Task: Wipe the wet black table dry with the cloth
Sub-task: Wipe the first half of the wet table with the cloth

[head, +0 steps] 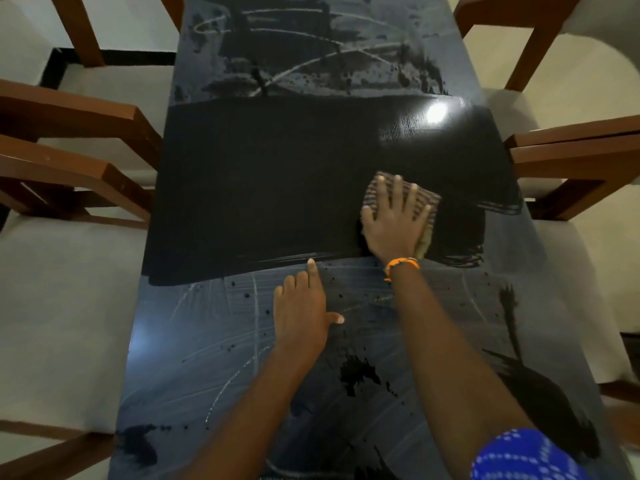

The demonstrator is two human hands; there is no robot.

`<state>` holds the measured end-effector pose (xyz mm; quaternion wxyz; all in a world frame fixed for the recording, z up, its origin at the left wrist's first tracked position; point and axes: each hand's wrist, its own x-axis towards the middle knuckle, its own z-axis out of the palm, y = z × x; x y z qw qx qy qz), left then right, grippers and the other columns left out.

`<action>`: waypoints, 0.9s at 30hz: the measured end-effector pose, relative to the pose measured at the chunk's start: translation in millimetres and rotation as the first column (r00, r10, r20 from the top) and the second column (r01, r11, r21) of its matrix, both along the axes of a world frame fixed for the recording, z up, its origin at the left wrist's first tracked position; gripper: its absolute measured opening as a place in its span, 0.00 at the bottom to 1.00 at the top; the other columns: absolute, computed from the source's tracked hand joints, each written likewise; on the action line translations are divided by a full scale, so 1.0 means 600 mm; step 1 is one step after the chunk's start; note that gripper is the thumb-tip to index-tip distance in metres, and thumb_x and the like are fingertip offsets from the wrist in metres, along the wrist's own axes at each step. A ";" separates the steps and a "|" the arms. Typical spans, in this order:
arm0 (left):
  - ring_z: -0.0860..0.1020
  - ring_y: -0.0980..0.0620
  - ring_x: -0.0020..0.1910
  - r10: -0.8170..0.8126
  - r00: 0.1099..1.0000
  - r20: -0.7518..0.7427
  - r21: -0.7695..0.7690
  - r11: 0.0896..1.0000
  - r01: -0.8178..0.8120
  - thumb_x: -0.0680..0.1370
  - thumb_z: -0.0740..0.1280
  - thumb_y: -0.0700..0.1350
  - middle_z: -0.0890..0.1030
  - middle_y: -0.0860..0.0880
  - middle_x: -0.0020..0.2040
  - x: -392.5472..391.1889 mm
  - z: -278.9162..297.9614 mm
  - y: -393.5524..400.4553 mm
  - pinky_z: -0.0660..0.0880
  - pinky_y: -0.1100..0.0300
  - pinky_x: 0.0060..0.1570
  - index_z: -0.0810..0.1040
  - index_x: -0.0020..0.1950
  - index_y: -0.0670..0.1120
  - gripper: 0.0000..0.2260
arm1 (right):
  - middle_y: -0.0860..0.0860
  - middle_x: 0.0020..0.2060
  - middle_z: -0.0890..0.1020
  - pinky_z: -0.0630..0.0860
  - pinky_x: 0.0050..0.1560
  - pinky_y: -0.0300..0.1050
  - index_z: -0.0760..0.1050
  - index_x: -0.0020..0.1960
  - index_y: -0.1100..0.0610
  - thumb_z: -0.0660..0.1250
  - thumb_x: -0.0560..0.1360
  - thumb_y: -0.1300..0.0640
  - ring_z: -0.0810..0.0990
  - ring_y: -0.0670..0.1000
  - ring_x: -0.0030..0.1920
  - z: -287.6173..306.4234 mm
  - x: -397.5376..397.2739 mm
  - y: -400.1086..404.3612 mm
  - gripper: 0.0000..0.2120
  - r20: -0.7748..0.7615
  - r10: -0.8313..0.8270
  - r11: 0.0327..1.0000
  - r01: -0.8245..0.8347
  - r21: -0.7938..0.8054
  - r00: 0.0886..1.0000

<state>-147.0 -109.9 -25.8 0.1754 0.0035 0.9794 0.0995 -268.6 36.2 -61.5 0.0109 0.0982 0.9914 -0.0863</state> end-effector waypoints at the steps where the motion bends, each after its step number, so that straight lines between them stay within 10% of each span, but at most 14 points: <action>1: 0.68 0.46 0.63 0.010 1.000 0.008 -0.009 1.000 -0.010 0.70 0.68 0.61 0.70 0.45 0.65 0.000 0.002 0.002 0.64 0.54 0.62 0.47 0.76 0.42 0.46 | 0.51 0.78 0.51 0.41 0.72 0.66 0.52 0.76 0.47 0.55 0.77 0.45 0.46 0.58 0.77 0.001 -0.001 -0.028 0.30 0.000 0.083 0.996 -0.083 -0.012 0.997; 9: 0.65 0.44 0.68 0.093 0.996 0.008 0.083 0.992 -0.094 0.70 0.69 0.60 0.65 0.43 0.70 -0.005 0.021 0.103 0.64 0.50 0.64 0.47 0.75 0.42 0.46 | 0.47 0.76 0.57 0.50 0.73 0.61 0.57 0.75 0.45 0.57 0.75 0.44 0.53 0.54 0.77 0.003 0.025 0.030 0.29 -0.042 0.563 0.825 -0.564 -0.028 0.826; 18: 0.66 0.43 0.67 -0.213 0.977 0.009 0.004 0.977 0.213 0.71 0.68 0.59 0.67 0.42 0.68 -0.037 0.017 0.294 0.63 0.50 0.66 0.50 0.75 0.38 0.43 | 0.48 0.77 0.54 0.49 0.74 0.62 0.53 0.76 0.46 0.55 0.77 0.45 0.50 0.54 0.77 0.003 0.046 0.364 0.28 -0.020 0.156 0.987 -0.155 0.039 0.988; 27: 0.72 0.45 0.61 -0.283 0.956 0.084 -0.179 0.939 0.294 0.69 0.71 0.57 0.75 0.42 0.61 -0.061 0.017 0.325 0.67 0.54 0.61 0.62 0.69 0.35 0.38 | 0.50 0.77 0.55 0.50 0.73 0.64 0.54 0.76 0.46 0.56 0.78 0.46 0.49 0.57 0.77 0.003 -0.058 0.389 0.28 -0.026 0.071 0.997 -0.072 -0.035 0.997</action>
